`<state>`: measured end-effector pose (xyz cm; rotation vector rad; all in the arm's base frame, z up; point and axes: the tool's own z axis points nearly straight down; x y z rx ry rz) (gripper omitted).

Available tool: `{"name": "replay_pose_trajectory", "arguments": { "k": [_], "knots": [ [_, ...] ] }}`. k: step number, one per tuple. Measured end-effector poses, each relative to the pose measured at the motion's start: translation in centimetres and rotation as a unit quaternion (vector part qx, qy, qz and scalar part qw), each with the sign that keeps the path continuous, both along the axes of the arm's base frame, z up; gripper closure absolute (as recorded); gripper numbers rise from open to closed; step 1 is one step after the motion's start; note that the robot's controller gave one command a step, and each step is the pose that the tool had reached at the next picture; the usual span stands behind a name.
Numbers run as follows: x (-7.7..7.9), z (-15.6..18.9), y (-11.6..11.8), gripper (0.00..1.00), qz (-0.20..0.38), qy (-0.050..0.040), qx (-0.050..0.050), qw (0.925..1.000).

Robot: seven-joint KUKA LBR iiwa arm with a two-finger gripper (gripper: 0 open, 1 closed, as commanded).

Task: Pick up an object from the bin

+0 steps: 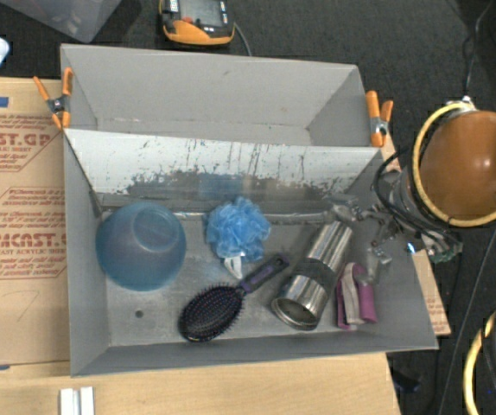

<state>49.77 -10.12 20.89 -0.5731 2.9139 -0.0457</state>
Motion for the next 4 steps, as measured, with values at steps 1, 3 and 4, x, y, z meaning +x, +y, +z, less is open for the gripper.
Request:
{"name": "replay_pose_trajectory", "arguments": {
  "k": [1, 3, 4],
  "knots": [
    [-0.3, -8.1, 0.3, 0.00, -0.038, -0.0012, 0.007, 0.9993],
    [-0.3, -11.4, 1.0, 1.00, -0.034, -0.0027, 0.007, 0.9994],
    [-0.7, -13.7, 2.3, 1.00, -0.046, -0.0047, 0.008, 0.9989]
  ]
}}
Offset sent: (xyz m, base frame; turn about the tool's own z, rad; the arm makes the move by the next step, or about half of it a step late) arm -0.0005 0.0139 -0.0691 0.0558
